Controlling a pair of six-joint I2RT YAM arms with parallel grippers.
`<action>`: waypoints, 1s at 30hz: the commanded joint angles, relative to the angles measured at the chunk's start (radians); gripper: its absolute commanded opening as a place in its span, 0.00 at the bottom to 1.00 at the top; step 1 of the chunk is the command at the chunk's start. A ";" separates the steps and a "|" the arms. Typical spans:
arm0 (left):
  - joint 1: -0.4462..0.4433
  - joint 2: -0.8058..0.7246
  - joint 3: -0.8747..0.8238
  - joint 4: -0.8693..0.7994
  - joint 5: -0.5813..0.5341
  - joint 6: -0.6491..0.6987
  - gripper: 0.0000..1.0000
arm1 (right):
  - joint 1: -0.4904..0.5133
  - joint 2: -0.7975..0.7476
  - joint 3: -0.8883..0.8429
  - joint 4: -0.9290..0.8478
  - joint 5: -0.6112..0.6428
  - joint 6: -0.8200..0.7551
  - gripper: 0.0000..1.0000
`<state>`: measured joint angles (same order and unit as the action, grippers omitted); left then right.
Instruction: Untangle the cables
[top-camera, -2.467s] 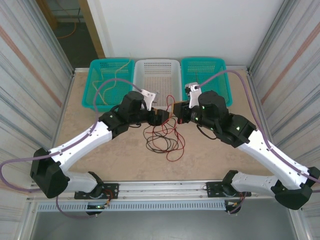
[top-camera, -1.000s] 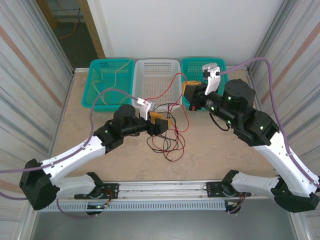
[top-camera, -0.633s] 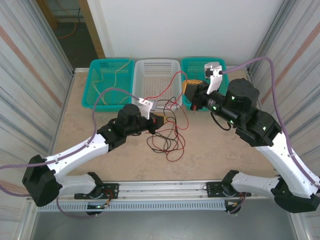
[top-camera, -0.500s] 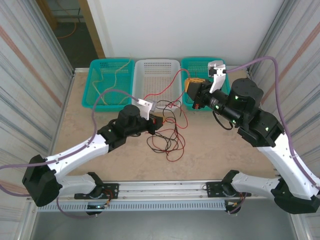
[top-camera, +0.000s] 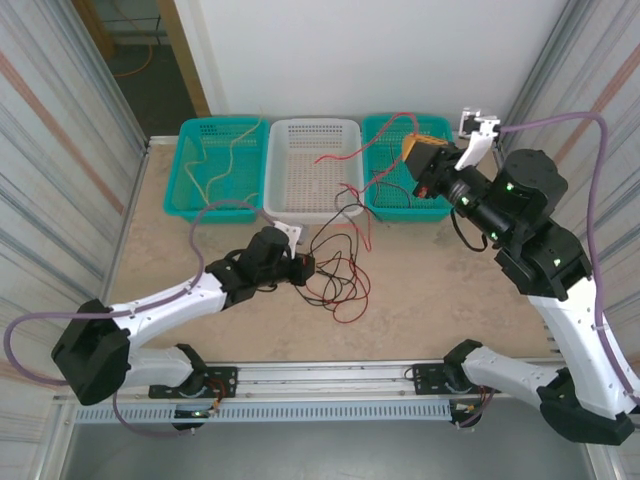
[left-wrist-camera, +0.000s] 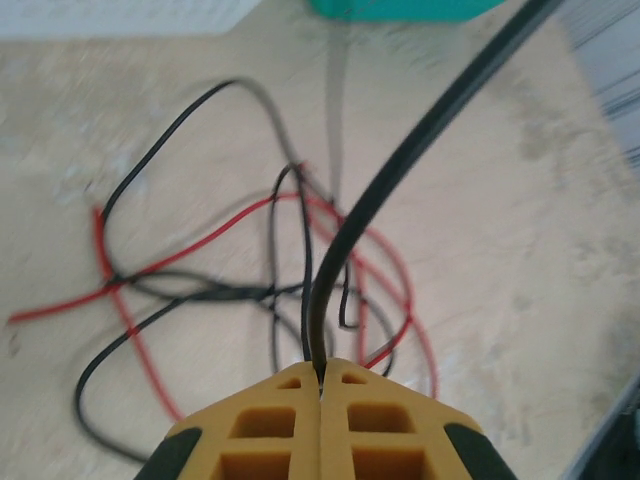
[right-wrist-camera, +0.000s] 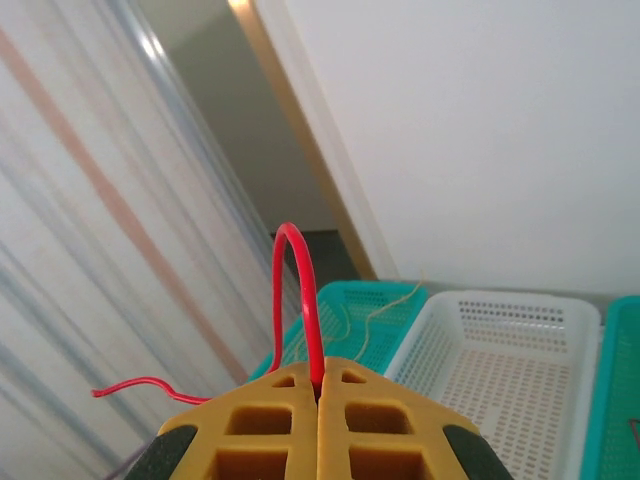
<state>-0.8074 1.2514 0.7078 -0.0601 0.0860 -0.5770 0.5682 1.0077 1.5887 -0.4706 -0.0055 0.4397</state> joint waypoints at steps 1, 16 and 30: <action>-0.006 -0.008 -0.020 -0.054 -0.058 -0.060 0.00 | -0.076 -0.014 0.043 0.047 -0.020 0.056 0.00; -0.006 -0.200 -0.081 -0.153 -0.040 -0.023 0.00 | -0.301 0.058 0.084 -0.004 -0.112 0.088 0.00; -0.006 -0.365 0.214 -0.123 0.160 0.154 0.00 | -0.482 0.548 0.308 -0.191 -0.149 0.025 0.00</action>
<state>-0.8074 0.9192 0.8558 -0.2047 0.1745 -0.4862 0.1028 1.5269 1.8240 -0.6228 -0.1761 0.5110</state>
